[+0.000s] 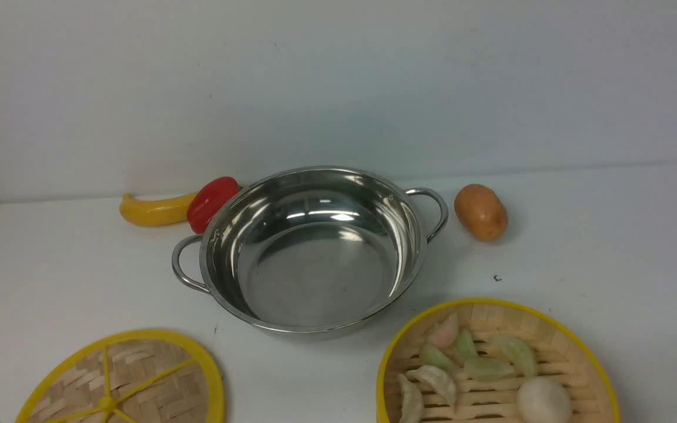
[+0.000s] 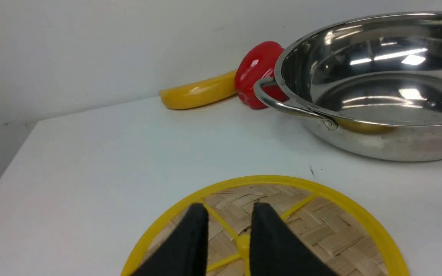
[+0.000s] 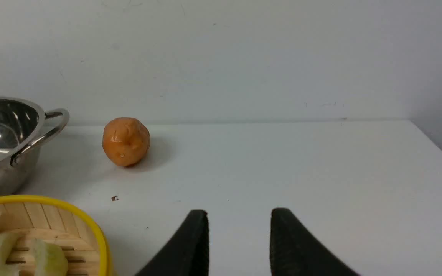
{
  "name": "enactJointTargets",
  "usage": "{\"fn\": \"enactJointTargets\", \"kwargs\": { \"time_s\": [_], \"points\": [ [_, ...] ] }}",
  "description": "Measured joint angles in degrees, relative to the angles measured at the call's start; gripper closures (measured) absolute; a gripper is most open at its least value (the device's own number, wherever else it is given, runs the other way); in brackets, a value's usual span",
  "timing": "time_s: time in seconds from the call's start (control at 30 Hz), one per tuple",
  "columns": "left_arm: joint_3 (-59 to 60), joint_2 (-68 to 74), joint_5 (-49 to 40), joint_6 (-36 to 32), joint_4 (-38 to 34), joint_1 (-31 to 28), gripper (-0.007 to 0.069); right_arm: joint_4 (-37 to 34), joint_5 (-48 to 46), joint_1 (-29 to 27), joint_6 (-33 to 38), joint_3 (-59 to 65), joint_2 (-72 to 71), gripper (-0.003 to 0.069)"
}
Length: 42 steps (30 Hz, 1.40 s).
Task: Place the steamer in the pot on the white table, and put the lid on the steamer.
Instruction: 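Reach for and grasp the rim of the bamboo steamer holding the buns with the right gripper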
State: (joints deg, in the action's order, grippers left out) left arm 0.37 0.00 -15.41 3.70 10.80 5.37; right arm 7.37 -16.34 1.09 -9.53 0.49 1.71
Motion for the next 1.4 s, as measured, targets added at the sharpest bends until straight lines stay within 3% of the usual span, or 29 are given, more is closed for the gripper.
{"fn": "enactJointTargets", "kwargs": {
  "time_s": [0.77,0.9,0.97,1.13,1.27,1.4],
  "points": [
    [0.0,0.0,1.2,1.2,-1.7,0.0,0.0468,-0.3,1.5,0.0,-0.1,0.0,0.0,0.041],
    [0.1,0.0,8.6,10.4,-12.8,0.0,0.0468,-10.7,8.4,0.0,-5.9,0.0,0.0,0.041],
    [0.1,0.0,13.1,16.8,-21.1,0.0,0.0468,-20.4,12.7,0.0,-11.9,0.0,0.0,0.041],
    [0.1,0.0,19.9,22.5,-31.0,0.0,0.0468,-35.4,20.5,0.0,-20.1,0.0,0.0,0.041],
    [0.1,0.0,26.4,23.0,-32.4,0.0,0.0468,-39.4,21.5,0.0,-21.3,0.0,0.0,0.041],
    [0.0,0.0,30.7,23.2,-31.6,0.0,0.0455,-37.4,20.8,0.8,-21.4,-0.2,0.0,0.041]
  ]
}}
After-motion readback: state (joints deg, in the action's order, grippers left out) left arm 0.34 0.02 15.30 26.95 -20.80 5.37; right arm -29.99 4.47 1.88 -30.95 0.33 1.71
